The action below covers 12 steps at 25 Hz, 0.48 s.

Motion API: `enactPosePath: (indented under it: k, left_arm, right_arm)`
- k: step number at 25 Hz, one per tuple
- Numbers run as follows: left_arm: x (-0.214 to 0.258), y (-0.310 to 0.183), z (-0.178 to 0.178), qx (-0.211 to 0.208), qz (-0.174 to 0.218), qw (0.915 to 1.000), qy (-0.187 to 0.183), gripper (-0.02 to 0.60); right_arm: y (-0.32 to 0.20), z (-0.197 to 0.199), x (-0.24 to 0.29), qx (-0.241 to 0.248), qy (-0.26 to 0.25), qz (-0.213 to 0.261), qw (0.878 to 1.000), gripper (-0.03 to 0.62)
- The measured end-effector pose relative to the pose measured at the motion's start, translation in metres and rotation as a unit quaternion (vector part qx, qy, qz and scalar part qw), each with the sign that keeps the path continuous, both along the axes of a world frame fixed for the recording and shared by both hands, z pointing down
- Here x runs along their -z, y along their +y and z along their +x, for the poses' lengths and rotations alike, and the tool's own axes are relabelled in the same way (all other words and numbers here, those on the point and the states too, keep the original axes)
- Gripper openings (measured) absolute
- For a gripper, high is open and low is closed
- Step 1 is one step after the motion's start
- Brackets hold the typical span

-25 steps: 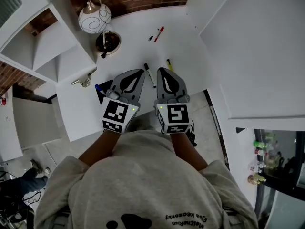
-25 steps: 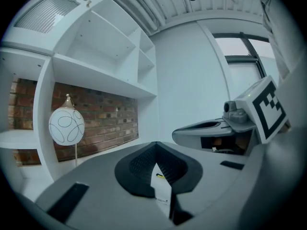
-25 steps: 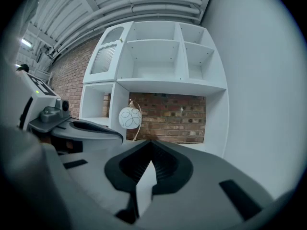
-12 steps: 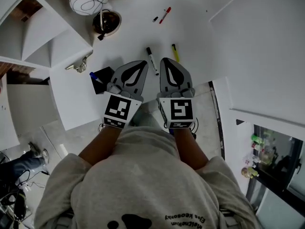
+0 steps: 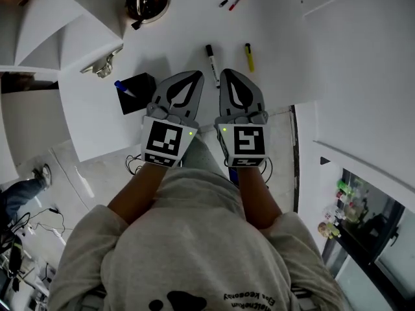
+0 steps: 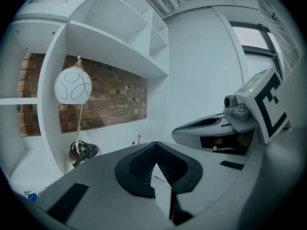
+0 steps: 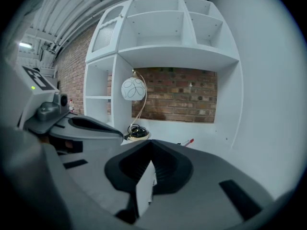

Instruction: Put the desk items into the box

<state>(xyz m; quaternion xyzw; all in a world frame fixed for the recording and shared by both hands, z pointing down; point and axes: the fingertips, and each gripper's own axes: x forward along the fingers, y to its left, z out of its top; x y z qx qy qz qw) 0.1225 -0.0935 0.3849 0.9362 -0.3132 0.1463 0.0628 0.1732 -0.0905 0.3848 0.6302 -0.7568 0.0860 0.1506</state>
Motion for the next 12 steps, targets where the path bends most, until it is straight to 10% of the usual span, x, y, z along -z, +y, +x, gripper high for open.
enactPosePath:
  k: [12]
  left_arm:
    - [-0.051, -0.011, 0.009, 0.021, -0.035, 0.9990, -0.020, 0.005]
  right_arm:
    - [-0.020, 0.009, -0.053, 0.014, -0.003, -0.049, 0.999, 0.018]
